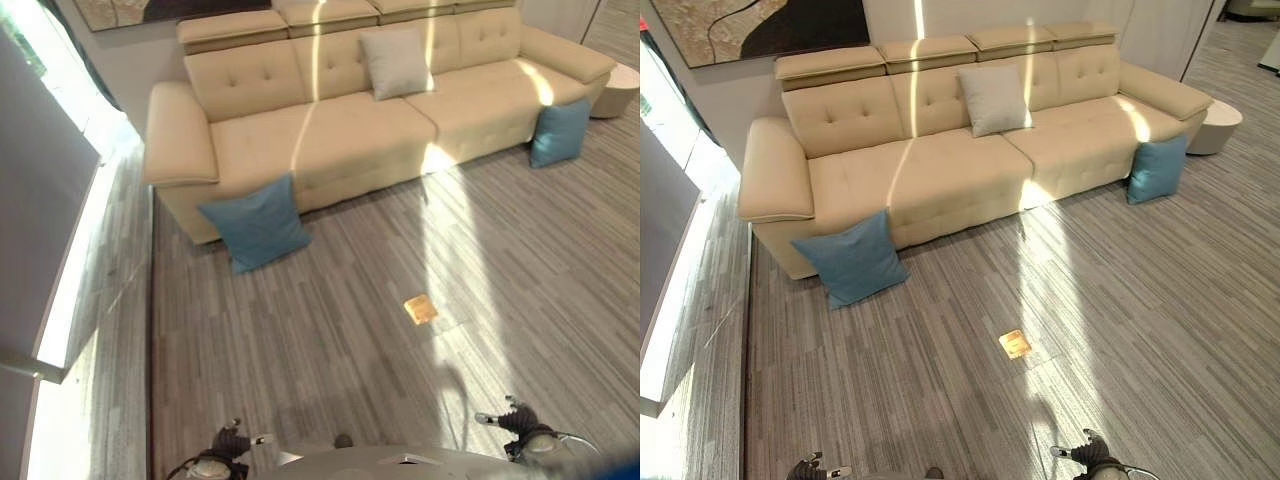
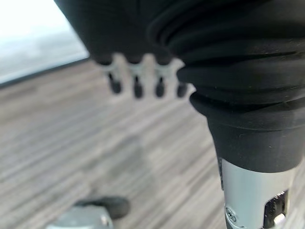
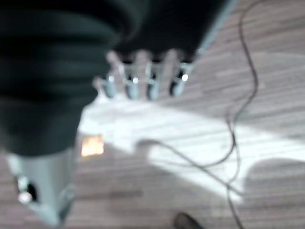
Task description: Pick up all the scattered cushions and arrange them neatly on the sofa.
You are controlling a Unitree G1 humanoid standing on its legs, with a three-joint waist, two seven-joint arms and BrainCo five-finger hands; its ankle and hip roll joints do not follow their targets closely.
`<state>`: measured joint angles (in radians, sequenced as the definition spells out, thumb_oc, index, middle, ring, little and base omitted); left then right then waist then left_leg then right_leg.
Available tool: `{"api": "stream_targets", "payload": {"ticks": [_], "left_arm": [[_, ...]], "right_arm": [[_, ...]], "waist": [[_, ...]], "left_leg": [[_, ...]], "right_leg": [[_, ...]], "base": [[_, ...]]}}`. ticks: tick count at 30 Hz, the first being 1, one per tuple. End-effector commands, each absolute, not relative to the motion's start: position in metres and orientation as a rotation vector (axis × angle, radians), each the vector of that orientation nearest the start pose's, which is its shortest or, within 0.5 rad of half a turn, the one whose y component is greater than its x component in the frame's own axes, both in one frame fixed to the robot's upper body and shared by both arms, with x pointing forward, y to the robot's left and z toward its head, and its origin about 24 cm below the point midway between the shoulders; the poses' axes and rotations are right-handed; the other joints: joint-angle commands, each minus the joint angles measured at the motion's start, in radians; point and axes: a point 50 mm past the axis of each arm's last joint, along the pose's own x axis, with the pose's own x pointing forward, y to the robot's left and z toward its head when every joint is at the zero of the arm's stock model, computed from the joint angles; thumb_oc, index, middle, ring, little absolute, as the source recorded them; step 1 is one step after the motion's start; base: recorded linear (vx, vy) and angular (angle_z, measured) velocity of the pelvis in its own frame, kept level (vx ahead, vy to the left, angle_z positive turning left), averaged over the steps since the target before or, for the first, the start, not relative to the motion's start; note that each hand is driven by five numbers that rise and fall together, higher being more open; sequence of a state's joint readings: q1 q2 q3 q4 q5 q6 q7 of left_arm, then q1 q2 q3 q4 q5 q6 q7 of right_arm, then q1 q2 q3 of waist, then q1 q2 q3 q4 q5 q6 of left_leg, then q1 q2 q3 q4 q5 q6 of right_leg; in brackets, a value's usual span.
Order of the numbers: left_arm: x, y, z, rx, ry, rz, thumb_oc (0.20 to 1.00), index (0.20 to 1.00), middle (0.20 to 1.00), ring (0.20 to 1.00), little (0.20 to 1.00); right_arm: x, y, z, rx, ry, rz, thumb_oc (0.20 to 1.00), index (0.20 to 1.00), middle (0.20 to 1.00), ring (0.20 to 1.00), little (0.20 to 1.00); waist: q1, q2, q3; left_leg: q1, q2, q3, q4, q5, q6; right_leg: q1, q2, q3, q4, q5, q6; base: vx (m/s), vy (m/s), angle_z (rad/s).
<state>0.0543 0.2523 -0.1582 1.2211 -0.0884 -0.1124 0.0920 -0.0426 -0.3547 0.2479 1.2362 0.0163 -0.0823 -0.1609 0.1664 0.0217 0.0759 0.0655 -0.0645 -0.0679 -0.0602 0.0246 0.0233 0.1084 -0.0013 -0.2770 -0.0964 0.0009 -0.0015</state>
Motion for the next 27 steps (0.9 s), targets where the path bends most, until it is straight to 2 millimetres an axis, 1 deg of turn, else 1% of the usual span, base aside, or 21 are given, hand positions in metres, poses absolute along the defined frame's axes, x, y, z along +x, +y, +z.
{"api": "stream_targets", "payload": {"ticks": [1, 5, 7, 8, 9, 10, 11, 12, 13, 15, 17, 18, 19, 20, 21, 23, 25, 26, 27], "left_arm": [[0.103, 0.244, -0.155, 0.310, 1.116, 0.160, 1.000, 1.000, 1.000, 1.000, 1.000], [0.100, 0.242, -0.156, 0.300, 1.129, 0.160, 1.000, 1.000, 1.000, 1.000, 1.000], [0.102, 0.241, -0.156, 0.305, 1.129, 0.147, 1.000, 1.000, 1.000, 1.000, 1.000], [0.105, 0.239, -0.156, 0.309, 1.124, 0.140, 1.000, 1.000, 1.000, 1.000, 1.000], [0.106, 0.236, -0.156, 0.303, 1.120, 0.132, 1.000, 1.000, 1.000, 1.000, 1.000], [0.105, 0.236, -0.157, 0.302, 1.121, 0.130, 1.000, 1.000, 1.000, 1.000, 1.000], [0.105, 0.237, -0.156, 0.304, 1.119, 0.135, 1.000, 1.000, 1.000, 1.000, 1.000], [0.103, 0.238, -0.157, 0.305, 1.126, 0.134, 1.000, 1.000, 1.000, 1.000, 1.000], [0.101, 0.240, -0.157, 0.305, 1.136, 0.140, 1.000, 1.000, 1.000, 1.000, 1.000], [0.097, 0.244, -0.157, 0.304, 1.148, 0.154, 1.000, 1.000, 1.000, 1.000, 1.000], [0.095, 0.248, -0.156, 0.301, 1.153, 0.166, 1.000, 1.000, 1.000, 1.000, 1.000], [0.093, 0.251, -0.156, 0.299, 1.158, 0.178, 1.000, 1.000, 1.000, 1.000, 1.000], [0.095, 0.254, -0.155, 0.310, 1.156, 0.181, 1.000, 1.000, 1.000, 1.000, 1.000], [0.096, 0.256, -0.154, 0.317, 1.152, 0.183, 1.000, 1.000, 1.000, 1.000, 1.000], [0.098, 0.256, -0.153, 0.330, 1.144, 0.173, 1.000, 1.000, 1.000, 1.000, 1.000], [0.103, 0.254, -0.153, 0.347, 1.131, 0.154, 1.000, 1.000, 1.000, 1.000, 1.000], [0.111, 0.252, -0.151, 0.354, 1.108, 0.138, 1.000, 1.000, 1.000, 1.000, 1.000], [0.118, 0.250, -0.149, 0.362, 1.091, 0.128, 1.000, 1.000, 1.000, 1.000, 1.000], [0.120, 0.252, -0.148, 0.357, 1.082, 0.139, 1.000, 1.000, 1.000, 1.000, 1.000]], "right_arm": [[0.133, -0.274, -0.136, -0.587, 1.029, -0.124, 1.000, 1.000, 1.000, 1.000, 1.000], [0.132, -0.273, -0.136, -0.585, 1.029, -0.123, 1.000, 1.000, 1.000, 1.000, 1.000], [0.135, -0.275, -0.134, -0.588, 1.020, -0.137, 1.000, 1.000, 1.000, 1.000, 1.000], [0.138, -0.276, -0.133, -0.593, 1.008, -0.141, 1.000, 1.000, 1.000, 1.000, 1.000], [0.141, -0.277, -0.131, -0.597, 1.002, -0.142, 1.000, 1.000, 1.000, 1.000, 1.000], [0.141, -0.277, -0.131, -0.599, 1.003, -0.139, 1.000, 1.000, 1.000, 1.000, 1.000], [0.144, -0.276, -0.130, -0.601, 0.993, -0.132, 1.000, 1.000, 1.000, 1.000, 1.000], [0.144, -0.274, -0.131, -0.607, 0.994, -0.120, 1.000, 1.000, 1.000, 1.000, 1.000], [0.145, -0.271, -0.132, -0.602, 0.991, -0.113, 1.000, 1.000, 1.000, 1.000, 1.000], [0.145, -0.267, -0.133, -0.601, 0.995, -0.098, 1.000, 1.000, 1.000, 1.000, 1.000], [0.147, -0.261, -0.134, -0.596, 0.990, -0.078, 1.000, 1.000, 1.000, 1.000, 1.000], [0.150, -0.259, -0.134, -0.595, 0.985, -0.069, 1.000, 1.000, 1.000, 1.000, 1.000], [0.155, -0.256, -0.133, -0.595, 0.976, -0.063, 1.000, 1.000, 1.000, 1.000, 1.000], [0.159, -0.254, -0.132, -0.590, 0.962, -0.062, 1.000, 1.000, 1.000, 1.000, 1.000], [0.161, -0.254, -0.131, -0.585, 0.949, -0.067, 1.000, 1.000, 1.000, 1.000, 1.000], [0.162, -0.254, -0.130, -0.575, 0.943, -0.077, 1.000, 1.000, 1.000, 1.000, 1.000], [0.161, -0.255, -0.130, -0.564, 0.940, -0.091, 1.000, 1.000, 1.000, 1.000, 1.000], [0.162, -0.257, -0.129, -0.559, 0.939, -0.109, 1.000, 1.000, 1.000, 1.000, 1.000], [0.160, -0.258, -0.129, -0.553, 0.941, -0.115, 1.000, 1.000, 1.000, 1.000, 1.000]], "waist": [[0.043, -0.038, 0.037], [0.054, -0.045, 0.044], [0.061, -0.052, 0.067], [0.060, -0.055, 0.079], [0.054, -0.053, 0.080], [0.050, -0.052, 0.076], [0.056, -0.053, 0.083], [0.059, -0.054, 0.083], [0.064, -0.063, 0.081], [0.071, -0.069, 0.079], [0.084, -0.070, 0.083], [0.090, -0.069, 0.091], [0.095, -0.063, 0.104], [0.088, -0.060, 0.105], [0.073, -0.057, 0.107], [0.048, -0.061, 0.104], [0.025, -0.066, 0.107], [0.009, -0.073, 0.104], [0.006, -0.076, 0.100]], "left_leg": [[-0.033, 0.026, -0.145, 0.010, 0.010, -0.058], [-0.052, 0.018, -0.165, 0.040, 0.003, -0.060], [-0.108, -0.004, -0.166, 0.102, -0.004, -0.064], [-0.134, -0.007, -0.129, 0.133, -0.011, -0.065], [-0.150, 0.006, -0.037, 0.143, -0.026, -0.051], [-0.154, 0.010, -0.013, 0.144, -0.025, -0.048], [-0.159, 0.010, 0.000, 0.163, -0.033, -0.048], [-0.155, 0.007, -0.005, 0.160, -0.038, -0.045], [-0.151, 0.002, -0.015, 0.156, -0.043, -0.037], [-0.144, -0.004, -0.023, 0.149, -0.049, -0.022], [-0.129, -0.013, -0.027, 0.149, -0.060, -0.005], [-0.118, -0.016, -0.028, 0.150, -0.068, 0.006], [-0.104, -0.019, -0.044, 0.148, -0.065, 0.020], [-0.097, -0.021, -0.068, 0.137, -0.057, 0.026], [-0.073, -0.027, -0.109, 0.117, -0.053, 0.030], [-0.057, -0.038, -0.157, 0.097, -0.045, 0.027], [-0.050, -0.056, -0.213, 0.089, -0.041, 0.021], [-0.041, -0.069, -0.266, 0.075, -0.037, 0.011], [-0.039, -0.070, -0.282, 0.078, -0.041, 0.002]], "right_leg": [[-0.011, -0.045, -0.024, 0.009, -0.021, 0.085], [-0.007, -0.046, -0.047, 0.009, -0.024, 0.082], [-0.013, -0.063, -0.086, 0.009, -0.022, 0.082], [-0.012, -0.074, -0.111, 0.011, -0.023, 0.084], [-0.021, -0.084, -0.137, 0.015, -0.026, 0.088], [-0.025, -0.086, -0.147, 0.017, -0.025, 0.087], [-0.023, -0.089, -0.148, 0.026, -0.027, 0.088], [-0.023, -0.091, -0.148, 0.034, -0.029, 0.088], [-0.020, -0.100, -0.165, 0.059, -0.038, 0.091], [-0.031, -0.111, -0.166, 0.114, -0.054, 0.094], [-0.062, -0.137, -0.167, 0.208, -0.068, 0.104], [-0.088, -0.159, -0.159, 0.274, -0.062, 0.116], [-0.122, -0.179, -0.140, 0.371, -0.046, 0.131], [-0.159, -0.171, -0.100, 0.418, -0.029, 0.137], [-0.197, -0.133, -0.009, 0.442, -0.040, 0.131], [-0.220, -0.075, 0.082, 0.386, -0.053, 0.120], [-0.231, -0.048, 0.139, 0.320, -0.043, 0.118], [-0.238, -0.030, 0.172, 0.261, -0.025, 0.113], [-0.219, -0.039, 0.155, 0.227, -0.022, 0.118]], "base": [[-0.01, -0.099, 0.48], [0.00, -0.026, 0.45], [-0.09, 0.018, 0.28], [-0.12, 0.058, 0.61], [-0.09, 0.083, 1.11], [-0.05, 0.101, 1.33], [0.02, 0.088, 1.07], [0.06, 0.122, 0.34], [0.08, 0.136, -0.24], [0.06, 0.167, -0.11], [0.04, 0.199, 0.10], [0.05, 0.222, -0.05], [0.05, 0.182, -0.06], [0.10, 0.143, 0.11], [0.12, 0.061, 0.30], [0.14, -0.003, 0.83], [0.15, -0.067, 1.16], [0.18, -0.120, 1.38], [0.22, -0.173, 1.90]]}}
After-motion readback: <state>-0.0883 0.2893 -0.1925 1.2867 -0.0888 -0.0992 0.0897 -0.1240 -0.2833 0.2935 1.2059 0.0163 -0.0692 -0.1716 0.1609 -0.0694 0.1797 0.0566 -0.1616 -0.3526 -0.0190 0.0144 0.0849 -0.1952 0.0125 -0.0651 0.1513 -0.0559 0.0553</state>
